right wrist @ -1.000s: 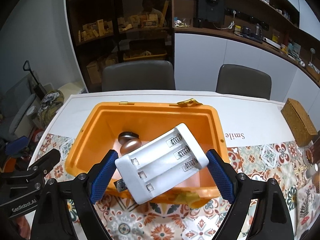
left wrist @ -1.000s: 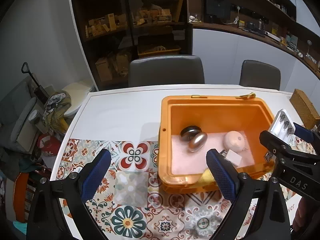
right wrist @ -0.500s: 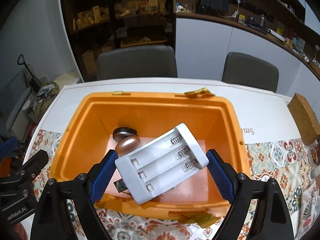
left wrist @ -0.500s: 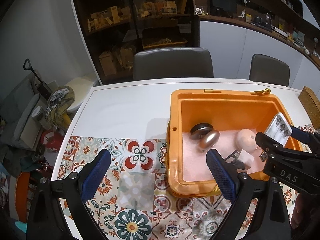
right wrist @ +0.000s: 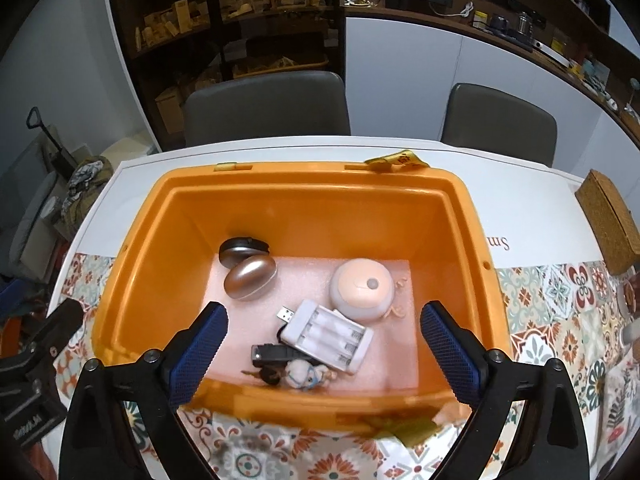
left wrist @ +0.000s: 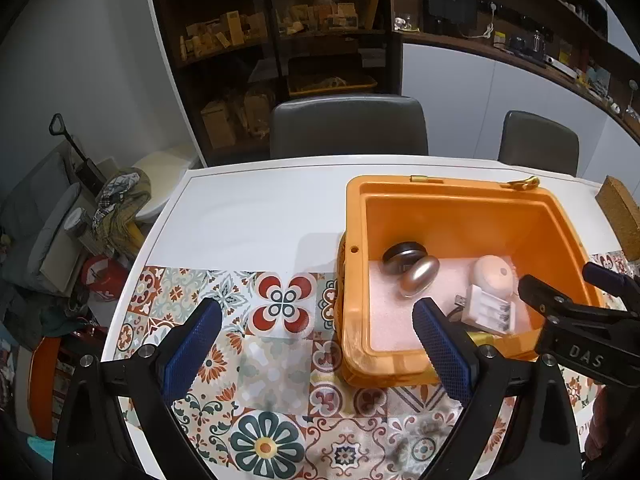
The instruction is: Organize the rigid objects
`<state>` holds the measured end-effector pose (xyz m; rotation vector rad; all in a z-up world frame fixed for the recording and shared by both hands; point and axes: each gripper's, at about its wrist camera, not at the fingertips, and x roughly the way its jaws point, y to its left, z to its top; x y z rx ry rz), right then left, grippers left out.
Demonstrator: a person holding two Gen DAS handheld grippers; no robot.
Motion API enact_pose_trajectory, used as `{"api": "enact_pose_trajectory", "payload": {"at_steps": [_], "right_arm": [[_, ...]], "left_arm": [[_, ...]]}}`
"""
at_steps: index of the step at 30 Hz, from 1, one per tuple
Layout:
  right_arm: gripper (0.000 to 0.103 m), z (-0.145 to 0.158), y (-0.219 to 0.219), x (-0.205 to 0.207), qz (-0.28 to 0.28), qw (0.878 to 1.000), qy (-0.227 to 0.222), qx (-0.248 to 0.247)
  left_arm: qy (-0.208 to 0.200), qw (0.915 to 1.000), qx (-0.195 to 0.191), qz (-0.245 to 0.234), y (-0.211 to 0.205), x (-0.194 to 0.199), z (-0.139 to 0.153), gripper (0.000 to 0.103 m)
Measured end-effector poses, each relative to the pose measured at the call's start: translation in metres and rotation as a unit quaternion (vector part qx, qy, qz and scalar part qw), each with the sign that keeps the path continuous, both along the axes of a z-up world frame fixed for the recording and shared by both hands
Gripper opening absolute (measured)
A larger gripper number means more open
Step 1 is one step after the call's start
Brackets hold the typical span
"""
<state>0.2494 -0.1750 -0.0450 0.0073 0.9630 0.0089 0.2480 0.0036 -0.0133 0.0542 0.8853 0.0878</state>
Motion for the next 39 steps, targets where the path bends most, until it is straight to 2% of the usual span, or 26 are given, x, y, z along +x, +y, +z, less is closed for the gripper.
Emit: {"api": "enact_pose_trajectory", "payload": {"at_steps": [11,17,28,39], "right_arm": [[0.097,0.036,-0.014,-0.054,-0.002,1.000,-0.025,0.000],[0.097,0.051,-0.018,-0.089,-0.003,0.999,-0.034,0.000],[0.097,0.055,-0.028,-0.143,-0.012,0.999,-0.032,-0.004],[0.097,0.048,-0.037,-0.179,-0.020,1.000,-0.021,0.003]], "left_arm": [[-0.020,0.9996,-0.014,-0.015,-0.008,-0.042,0.023,0.098],[-0.032,0.9991,-0.007,-0.027,-0.016,-0.069,0.036,0.098],[-0.024,0.9987,-0.005,-0.045,-0.031,-0.104,0.040,0.102],[0.003,0.9986,-0.011,-0.052,-0.041,-0.136,0.027,0.103]]}}
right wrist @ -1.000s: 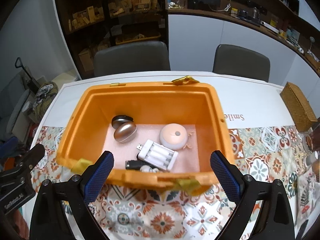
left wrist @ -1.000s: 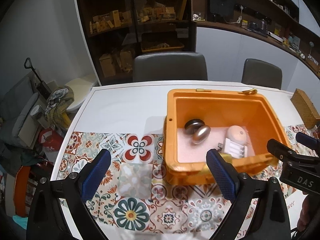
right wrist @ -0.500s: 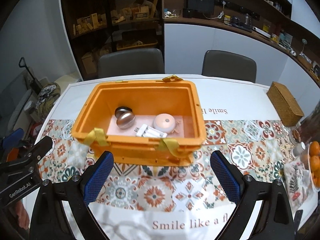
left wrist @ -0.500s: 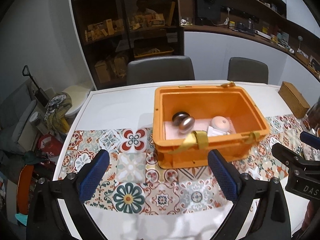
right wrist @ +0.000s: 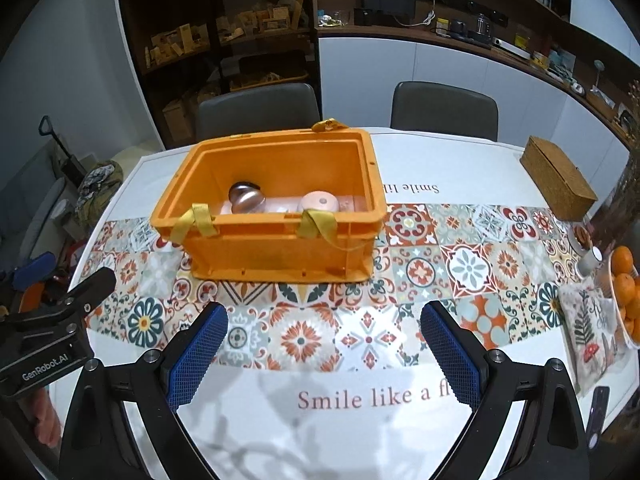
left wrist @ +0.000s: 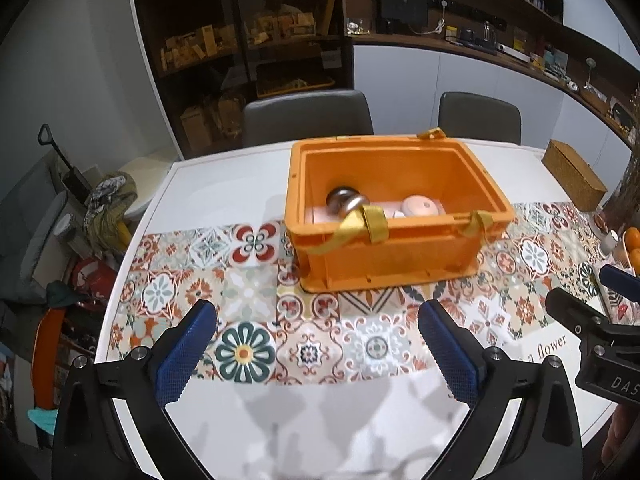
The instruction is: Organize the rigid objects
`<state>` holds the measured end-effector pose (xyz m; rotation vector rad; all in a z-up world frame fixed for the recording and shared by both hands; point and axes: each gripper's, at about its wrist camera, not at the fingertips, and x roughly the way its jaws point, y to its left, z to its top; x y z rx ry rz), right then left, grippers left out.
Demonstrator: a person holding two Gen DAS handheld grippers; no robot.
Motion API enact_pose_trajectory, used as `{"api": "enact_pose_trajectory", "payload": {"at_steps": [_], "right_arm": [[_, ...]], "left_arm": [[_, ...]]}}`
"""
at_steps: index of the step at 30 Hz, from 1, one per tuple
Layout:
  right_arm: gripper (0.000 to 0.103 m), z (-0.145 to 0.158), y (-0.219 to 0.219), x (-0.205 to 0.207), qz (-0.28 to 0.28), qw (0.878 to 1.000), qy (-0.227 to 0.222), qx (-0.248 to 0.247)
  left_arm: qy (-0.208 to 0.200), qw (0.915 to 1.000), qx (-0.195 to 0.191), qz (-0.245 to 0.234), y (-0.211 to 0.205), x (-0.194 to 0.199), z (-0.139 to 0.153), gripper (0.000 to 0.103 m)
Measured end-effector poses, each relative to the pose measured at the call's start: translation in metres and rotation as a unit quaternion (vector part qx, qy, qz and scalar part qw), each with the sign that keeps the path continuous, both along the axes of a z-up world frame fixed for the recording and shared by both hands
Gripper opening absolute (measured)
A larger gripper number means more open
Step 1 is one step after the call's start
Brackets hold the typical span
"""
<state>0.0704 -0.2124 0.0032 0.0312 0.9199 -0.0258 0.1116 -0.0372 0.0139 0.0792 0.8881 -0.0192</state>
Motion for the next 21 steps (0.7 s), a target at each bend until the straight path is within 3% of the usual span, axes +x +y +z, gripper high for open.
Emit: {"api": "enact_pose_trajectory", "payload": {"at_steps": [21], "right_arm": [[0.097,-0.002,0.002,-0.021,0.007,1.000,0.007,0.005]], "left_arm": [[0.003,1.0000,0.006,0.006,0.002,-0.022,0.001,0.103]]}}
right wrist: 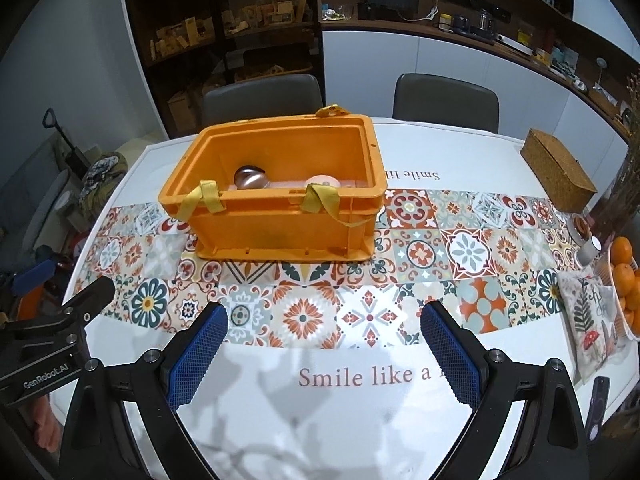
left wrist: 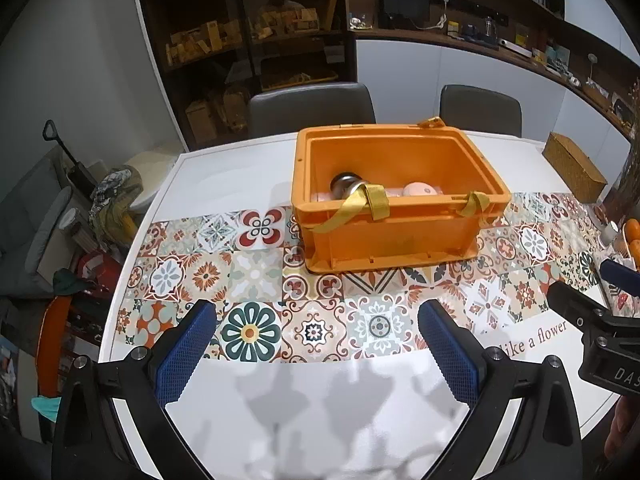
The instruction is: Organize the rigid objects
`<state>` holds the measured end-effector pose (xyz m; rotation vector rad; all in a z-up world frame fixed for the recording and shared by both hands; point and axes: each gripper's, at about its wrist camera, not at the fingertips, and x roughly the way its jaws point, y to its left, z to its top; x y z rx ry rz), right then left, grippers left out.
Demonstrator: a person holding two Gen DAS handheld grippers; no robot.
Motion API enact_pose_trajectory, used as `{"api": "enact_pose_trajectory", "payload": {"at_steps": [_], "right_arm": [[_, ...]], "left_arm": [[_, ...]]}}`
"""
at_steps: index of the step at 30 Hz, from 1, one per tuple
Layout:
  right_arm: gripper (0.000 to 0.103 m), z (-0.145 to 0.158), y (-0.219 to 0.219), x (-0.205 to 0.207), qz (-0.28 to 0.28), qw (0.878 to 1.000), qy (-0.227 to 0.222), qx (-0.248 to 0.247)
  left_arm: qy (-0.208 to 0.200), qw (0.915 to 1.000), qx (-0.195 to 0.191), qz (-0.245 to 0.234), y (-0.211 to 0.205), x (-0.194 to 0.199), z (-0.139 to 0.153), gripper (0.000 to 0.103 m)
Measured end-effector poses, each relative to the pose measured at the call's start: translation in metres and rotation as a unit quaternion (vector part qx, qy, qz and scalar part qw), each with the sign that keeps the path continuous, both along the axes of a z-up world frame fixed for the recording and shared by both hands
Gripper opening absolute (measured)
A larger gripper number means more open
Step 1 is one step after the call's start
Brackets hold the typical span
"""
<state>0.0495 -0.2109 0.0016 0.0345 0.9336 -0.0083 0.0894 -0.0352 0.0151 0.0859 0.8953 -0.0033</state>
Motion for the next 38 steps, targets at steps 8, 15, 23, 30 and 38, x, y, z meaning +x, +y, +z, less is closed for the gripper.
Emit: {"api": "enact_pose_trajectory", "payload": {"at_steps": [8,15,23,30,38], "right_arm": [[0.097,0.0011,-0.0002,-0.0008,0.000,1.000,0.001,0.000],[0.097,0.0033,-0.0012,-0.0002,-0.002,1.000,0.001,0.000],[0.097,0.0046,-0.0012,-0.0001,-0.001,1.000,0.000,0.000],[0.098,0.0044,-0.0034,0.0002,-0.002,1.000,-0.001,0.001],[0.097,0.0046,-0.0033,-0.0009,-0.002,1.000,0.001,-0.001]], "left_arm": [[-0.004,1.0000,-0.001,-0.003,-0.0003,-0.0018,0.0048,0.103],[-0.008,1.0000,0.000,-0.004,-0.0008,-0.0037,0.0078,0.103],[-0.009,0.9999,-0.001,-0.006,-0.0010,-0.0037,0.0087,0.103],[-0.007,1.0000,-0.003,-0.007,-0.0010,-0.0029,0.0084,0.103],[-0.005,1.0000,-0.005,-0.006,-0.0007,-0.0030,0.0075,0.103]]}}
